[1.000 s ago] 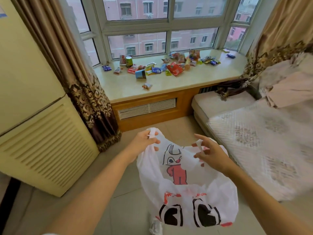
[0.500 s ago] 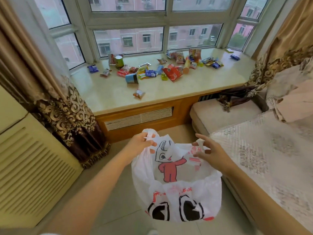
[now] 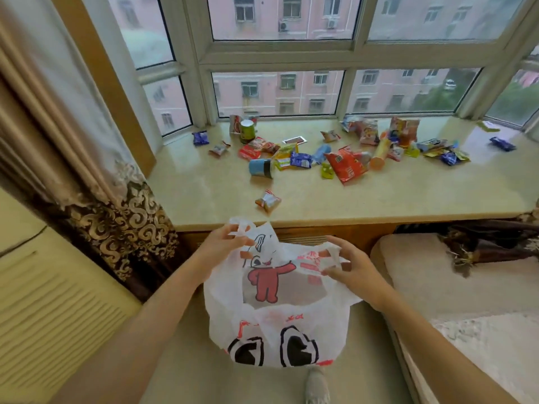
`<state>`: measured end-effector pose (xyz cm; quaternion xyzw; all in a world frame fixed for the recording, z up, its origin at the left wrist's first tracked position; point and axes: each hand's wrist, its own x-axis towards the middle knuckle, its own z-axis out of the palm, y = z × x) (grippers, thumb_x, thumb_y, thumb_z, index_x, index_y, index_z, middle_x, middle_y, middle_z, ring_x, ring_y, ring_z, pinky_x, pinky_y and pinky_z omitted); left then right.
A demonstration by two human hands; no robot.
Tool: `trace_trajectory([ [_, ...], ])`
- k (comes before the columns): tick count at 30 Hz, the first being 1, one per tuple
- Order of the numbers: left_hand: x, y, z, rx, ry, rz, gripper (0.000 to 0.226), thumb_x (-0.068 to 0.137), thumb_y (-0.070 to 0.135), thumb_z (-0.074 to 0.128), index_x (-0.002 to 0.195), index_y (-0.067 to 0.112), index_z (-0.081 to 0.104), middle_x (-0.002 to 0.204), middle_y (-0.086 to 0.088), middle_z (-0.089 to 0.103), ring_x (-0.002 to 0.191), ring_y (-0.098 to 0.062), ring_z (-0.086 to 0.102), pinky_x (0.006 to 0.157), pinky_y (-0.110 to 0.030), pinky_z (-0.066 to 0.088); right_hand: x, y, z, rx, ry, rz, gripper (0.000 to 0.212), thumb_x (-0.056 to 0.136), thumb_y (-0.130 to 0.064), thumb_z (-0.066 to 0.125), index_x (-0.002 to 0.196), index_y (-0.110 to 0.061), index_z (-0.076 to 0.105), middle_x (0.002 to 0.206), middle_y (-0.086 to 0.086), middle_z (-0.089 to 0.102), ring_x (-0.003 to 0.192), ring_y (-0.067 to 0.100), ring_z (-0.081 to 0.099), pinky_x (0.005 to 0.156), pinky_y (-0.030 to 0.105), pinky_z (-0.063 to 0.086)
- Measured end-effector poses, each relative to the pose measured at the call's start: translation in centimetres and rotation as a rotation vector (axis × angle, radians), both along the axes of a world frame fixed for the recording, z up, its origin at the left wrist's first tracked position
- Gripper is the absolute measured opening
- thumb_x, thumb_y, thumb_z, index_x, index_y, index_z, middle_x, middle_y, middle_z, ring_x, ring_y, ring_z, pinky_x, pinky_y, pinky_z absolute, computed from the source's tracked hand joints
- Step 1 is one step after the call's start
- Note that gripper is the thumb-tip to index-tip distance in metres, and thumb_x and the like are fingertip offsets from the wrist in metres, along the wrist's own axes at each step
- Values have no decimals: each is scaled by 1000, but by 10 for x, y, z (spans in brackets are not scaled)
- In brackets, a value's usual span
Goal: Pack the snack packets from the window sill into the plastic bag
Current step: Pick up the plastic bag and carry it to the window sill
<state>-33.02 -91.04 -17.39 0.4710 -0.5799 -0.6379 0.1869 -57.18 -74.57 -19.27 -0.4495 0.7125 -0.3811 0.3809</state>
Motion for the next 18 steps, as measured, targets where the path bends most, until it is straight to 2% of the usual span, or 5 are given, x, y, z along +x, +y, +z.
trace_trajectory([
  [5,-24,-67,8,-43,25,196,22,93,19,63,115,18,63,102,-3,73,82,-22,73,78,-33,54,-49,-96,15,31,-19,188,67,83,-3,69,138,-31,42,117,-6,58,92,11,67,80,29,57],
  [7,-29,-95,13,-69,13,246,22,93,20,63,115,19,63,98,1,74,83,-21,73,82,-36,54,-59,-136,19,34,-20,236,67,83,-3,69,136,-35,43,116,-7,56,92,10,67,78,26,57],
  [11,-29,-156,26,-106,-11,276,23,94,22,60,117,20,63,100,-1,73,76,-22,72,70,-24,51,-72,-222,28,12,1,326,68,81,-4,71,134,-37,44,114,-10,61,93,10,67,75,24,57],
  [15,-23,-233,29,-157,18,323,15,94,22,61,109,25,66,102,0,74,79,-21,70,85,-38,52,-76,-309,36,-20,-39,344,72,81,4,68,137,-32,42,115,-6,62,96,15,67,77,28,57],
  [18,-19,-286,38,-211,-7,310,16,96,26,57,111,25,64,100,0,74,75,-18,69,81,-33,53,-74,-369,43,-51,-55,336,73,81,5,68,137,-33,42,115,-7,63,93,10,68,71,23,56],
])
